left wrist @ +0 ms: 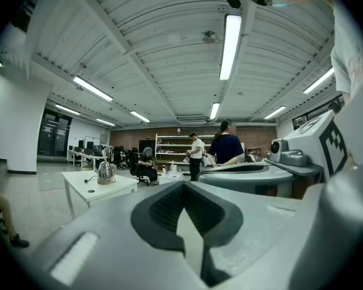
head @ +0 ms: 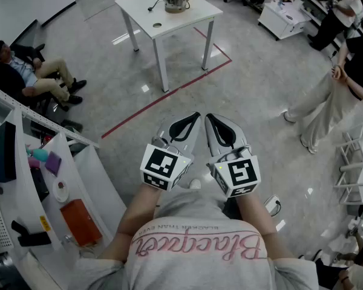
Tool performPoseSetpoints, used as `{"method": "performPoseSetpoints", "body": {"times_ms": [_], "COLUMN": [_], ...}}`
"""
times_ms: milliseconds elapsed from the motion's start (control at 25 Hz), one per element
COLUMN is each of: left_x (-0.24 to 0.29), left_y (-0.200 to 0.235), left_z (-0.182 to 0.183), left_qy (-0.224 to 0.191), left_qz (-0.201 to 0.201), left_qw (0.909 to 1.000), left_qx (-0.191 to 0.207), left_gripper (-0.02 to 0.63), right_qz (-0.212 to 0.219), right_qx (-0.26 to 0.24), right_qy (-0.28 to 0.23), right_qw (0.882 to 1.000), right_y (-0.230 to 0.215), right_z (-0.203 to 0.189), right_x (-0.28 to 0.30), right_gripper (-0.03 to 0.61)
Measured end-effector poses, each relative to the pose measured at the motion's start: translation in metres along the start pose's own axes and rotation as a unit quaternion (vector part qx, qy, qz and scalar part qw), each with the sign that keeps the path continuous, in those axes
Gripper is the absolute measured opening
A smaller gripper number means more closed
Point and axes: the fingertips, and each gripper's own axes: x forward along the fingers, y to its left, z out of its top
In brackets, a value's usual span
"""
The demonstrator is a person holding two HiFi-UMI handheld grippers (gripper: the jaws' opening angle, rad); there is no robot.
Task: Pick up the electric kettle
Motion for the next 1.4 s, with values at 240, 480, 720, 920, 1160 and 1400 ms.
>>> {"method": "performPoseSetpoints", "body": {"times_ms": [240,480,720,920,1160,1400], "left_x": [0.014,0.024,0.036,0.059,0.094,0.129], "left_y": [-0.002,0.002,0.006,0.023,0.083,0.149], "left_z": [0.009,-0.001,-0.015,-0.021,-0.017,0.001], "left_qy": [-0.025,-0.013,0.016,0.053,0.04,0.026], "left_qz": [0.008,0.033,0.016,0.002,0.027,0.042], "left_qw": [0.9996,0.9994,0.9994,0.9984,0.9986,0.9985], "left_qx": [-0.008,0.008,0.027,0.019,-0.023,-0.024], "left_gripper": [0.002,0.003,0.008,0.008,0.006,0.006], "right_qz": [0.007,0.028,0.042,0.047,0.035,0.023], "right_qx": [-0.009,0.008,0.047,0.076,0.06,0.053], "right_qy": [-0.004,-0.014,-0.017,-0.006,0.005,0.012], "right_qw": [1.0,0.999,0.998,0.996,0.998,0.998], "right_y": [-0.017,-0.025,-0.034,-0.054,-0.082,-0.108], "right_z": [0.004,0.003,-0.004,-0.005,-0.005,0.003], "right_x": [0.003,0.009,0.027,0.056,0.103,0.164], "right_gripper": [0.02,0.02,0.02,0.021,0.021,0.021]}}
